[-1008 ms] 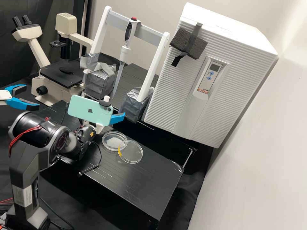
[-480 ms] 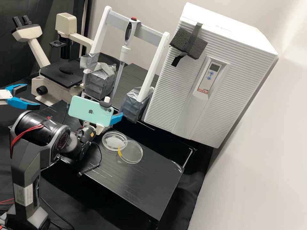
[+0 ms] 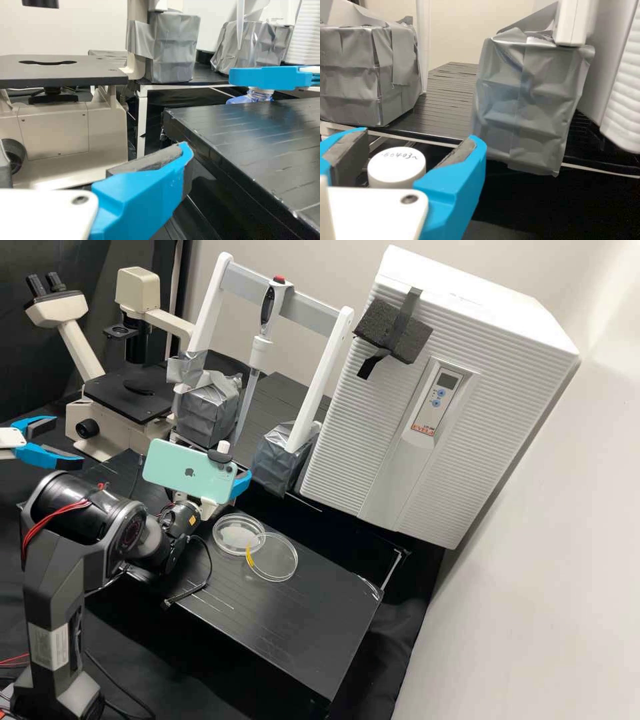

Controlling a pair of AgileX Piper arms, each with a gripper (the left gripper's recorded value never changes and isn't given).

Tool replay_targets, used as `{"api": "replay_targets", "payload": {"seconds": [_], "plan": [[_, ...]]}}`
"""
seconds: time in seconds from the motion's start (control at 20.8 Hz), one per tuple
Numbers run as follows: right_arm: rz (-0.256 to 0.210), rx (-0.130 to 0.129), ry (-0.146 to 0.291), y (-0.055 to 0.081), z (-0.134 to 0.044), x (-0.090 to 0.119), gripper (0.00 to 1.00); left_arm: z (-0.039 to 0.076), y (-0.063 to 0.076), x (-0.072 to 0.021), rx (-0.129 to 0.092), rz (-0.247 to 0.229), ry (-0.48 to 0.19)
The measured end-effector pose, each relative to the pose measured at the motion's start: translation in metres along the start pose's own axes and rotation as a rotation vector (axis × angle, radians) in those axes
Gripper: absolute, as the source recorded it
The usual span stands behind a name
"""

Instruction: Open the bottle

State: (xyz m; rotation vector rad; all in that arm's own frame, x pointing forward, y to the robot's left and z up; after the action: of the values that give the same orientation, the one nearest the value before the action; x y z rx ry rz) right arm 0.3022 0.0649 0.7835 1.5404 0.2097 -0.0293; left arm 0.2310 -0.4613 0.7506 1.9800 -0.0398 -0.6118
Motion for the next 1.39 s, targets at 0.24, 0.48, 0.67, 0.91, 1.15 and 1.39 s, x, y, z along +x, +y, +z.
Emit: {"api": "replay_targets", "payload": {"seconds": [0.24,0.48,0.67,0.91,1.15,1.39], "plan": [[0.000,0.000,0.000,0.0000,0.0000,0.0000,0.00,0.0000,0.0000,0.0000,0.000,0.000,0.000],[0.000,0.000,0.000,0.0000,0.0000,0.0000,0.00,0.0000,0.0000,0.0000,0.000,0.000,0.000],[-0.005,0.000,0.006,-0.0013,-0.0021,-0.0001,0.00,-0.0005,-0.0011,0.0003,-0.002,-0.005,0.001],[-0.010,0.000,0.006,-0.0027,-0.0020,-0.0009,0.00,-0.0012,-0.0028,0.0008,-0.004,-0.012,0.004],[-0.008,0.009,0.004,-0.0042,-0.0036,-0.0009,0.00,-0.0012,-0.0028,0.0008,-0.004,-0.012,0.004],[-0.002,0.024,-0.003,-0.0051,-0.0046,-0.0009,0.00,-0.0018,-0.0026,0.0006,-0.004,-0.011,0.006]]}}
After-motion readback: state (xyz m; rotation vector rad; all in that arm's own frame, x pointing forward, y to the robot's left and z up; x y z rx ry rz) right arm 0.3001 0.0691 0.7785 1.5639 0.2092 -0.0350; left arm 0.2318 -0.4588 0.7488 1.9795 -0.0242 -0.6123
